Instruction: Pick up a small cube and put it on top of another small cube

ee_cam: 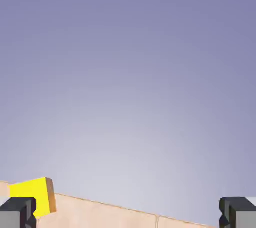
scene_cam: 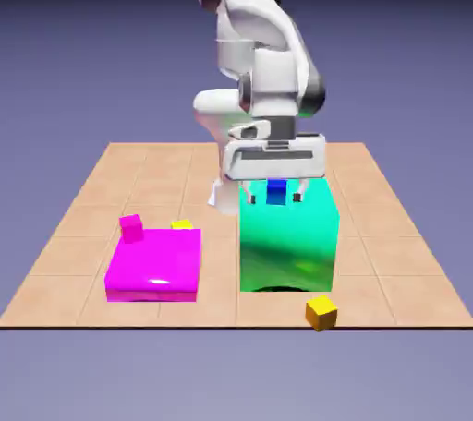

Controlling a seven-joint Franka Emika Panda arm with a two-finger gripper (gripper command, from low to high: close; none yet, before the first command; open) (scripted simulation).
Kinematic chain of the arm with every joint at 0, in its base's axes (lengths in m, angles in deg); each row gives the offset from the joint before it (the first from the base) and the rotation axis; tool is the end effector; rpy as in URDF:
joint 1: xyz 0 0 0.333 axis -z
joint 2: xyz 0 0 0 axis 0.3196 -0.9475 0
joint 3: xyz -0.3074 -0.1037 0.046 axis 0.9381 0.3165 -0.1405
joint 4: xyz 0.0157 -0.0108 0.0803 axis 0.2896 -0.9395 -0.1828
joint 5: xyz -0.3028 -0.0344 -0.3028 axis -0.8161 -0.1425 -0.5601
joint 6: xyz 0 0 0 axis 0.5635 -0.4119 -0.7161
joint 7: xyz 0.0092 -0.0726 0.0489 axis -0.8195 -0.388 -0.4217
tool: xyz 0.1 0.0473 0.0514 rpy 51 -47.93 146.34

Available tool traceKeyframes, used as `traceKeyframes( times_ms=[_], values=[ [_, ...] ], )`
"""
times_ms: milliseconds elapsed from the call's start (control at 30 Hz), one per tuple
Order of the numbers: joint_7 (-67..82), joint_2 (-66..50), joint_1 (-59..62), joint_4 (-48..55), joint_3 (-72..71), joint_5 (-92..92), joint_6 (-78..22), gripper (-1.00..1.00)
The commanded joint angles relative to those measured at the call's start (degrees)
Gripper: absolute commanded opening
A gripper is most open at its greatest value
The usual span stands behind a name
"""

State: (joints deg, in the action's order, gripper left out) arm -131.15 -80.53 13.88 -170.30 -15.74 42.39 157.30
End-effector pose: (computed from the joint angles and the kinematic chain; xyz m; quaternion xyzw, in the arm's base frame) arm 0.5725 0.0989 0.3869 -0.9553 0.2632 -0.1311 0.0322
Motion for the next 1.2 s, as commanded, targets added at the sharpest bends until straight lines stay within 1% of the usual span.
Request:
traceKeyframes(
  times_ms=[0,1067,1133,1167],
  values=[
    [-0.09,-1.93,0.0,2.08,-0.31,-0.29,-2.03,0.0],
    [-3.01,-63.66,-7.59,68.53,-10.38,-9.54,-67.02,0.0],
    [-3.04,-64.4,-7.68,69.32,-10.5,-9.65,-67.8,0.0],
    [-3.25,-64.0,-7.34,67.25,-10.52,-9.7,-66.2,0.0]
  ],
)
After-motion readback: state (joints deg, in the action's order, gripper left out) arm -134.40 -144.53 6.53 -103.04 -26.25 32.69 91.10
